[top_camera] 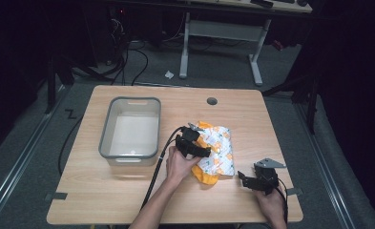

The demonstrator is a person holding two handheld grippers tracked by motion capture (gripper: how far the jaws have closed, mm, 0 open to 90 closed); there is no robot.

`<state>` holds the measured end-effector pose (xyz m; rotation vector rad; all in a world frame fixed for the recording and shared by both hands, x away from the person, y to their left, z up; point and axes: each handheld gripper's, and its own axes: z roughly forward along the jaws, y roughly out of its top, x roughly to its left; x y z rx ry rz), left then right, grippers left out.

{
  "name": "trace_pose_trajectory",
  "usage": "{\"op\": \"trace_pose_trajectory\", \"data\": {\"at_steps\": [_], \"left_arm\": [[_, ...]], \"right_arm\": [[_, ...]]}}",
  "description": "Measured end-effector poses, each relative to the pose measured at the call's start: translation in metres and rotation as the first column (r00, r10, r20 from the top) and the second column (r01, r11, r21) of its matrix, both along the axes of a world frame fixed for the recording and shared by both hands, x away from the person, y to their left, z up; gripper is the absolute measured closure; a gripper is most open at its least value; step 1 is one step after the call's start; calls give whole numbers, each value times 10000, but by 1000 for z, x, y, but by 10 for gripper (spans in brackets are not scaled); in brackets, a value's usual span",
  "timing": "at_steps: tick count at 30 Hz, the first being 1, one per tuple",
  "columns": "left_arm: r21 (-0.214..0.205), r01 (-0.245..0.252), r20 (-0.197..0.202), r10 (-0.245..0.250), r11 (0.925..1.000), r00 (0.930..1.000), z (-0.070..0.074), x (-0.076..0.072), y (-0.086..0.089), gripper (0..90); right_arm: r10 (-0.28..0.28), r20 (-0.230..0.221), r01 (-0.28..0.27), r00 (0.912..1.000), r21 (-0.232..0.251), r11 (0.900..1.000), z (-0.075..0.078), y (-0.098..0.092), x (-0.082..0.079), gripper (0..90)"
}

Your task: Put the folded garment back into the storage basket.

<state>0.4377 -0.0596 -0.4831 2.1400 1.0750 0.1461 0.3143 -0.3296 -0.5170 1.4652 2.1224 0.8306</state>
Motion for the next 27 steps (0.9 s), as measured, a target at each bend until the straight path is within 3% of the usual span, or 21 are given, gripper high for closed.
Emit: {"op": "trace_pose_trajectory", "data": {"at_steps": [7, 14, 18, 21, 27], "left_arm": [[177, -91, -246, 96, 9998, 9997, -8, 6, -8, 106], [646, -219, -321, 240, 9977, 9992, -15, 12, -14, 90], [881, -282, -601, 335, 9957, 9976, -24, 15, -13, 73], [830, -321, -709, 380, 9960, 9968, -29, 15, -13, 73], [1390, -320, -241, 357, 9898, 9991, -30, 12, -17, 113]], "right_arm": [[-1, -1, 1, 10000, 3, 10000, 0, 0, 0, 226], [1, 1, -1, 10000, 2, 10000, 0, 0, 0, 226], [1, -1, -1, 10000, 2, 10000, 0, 0, 0, 226], [-11, -10, 11, 10000, 5, 10000, 0, 0, 0, 226], [-11, -10, 11, 10000, 3, 10000, 0, 0, 0, 226]]}}
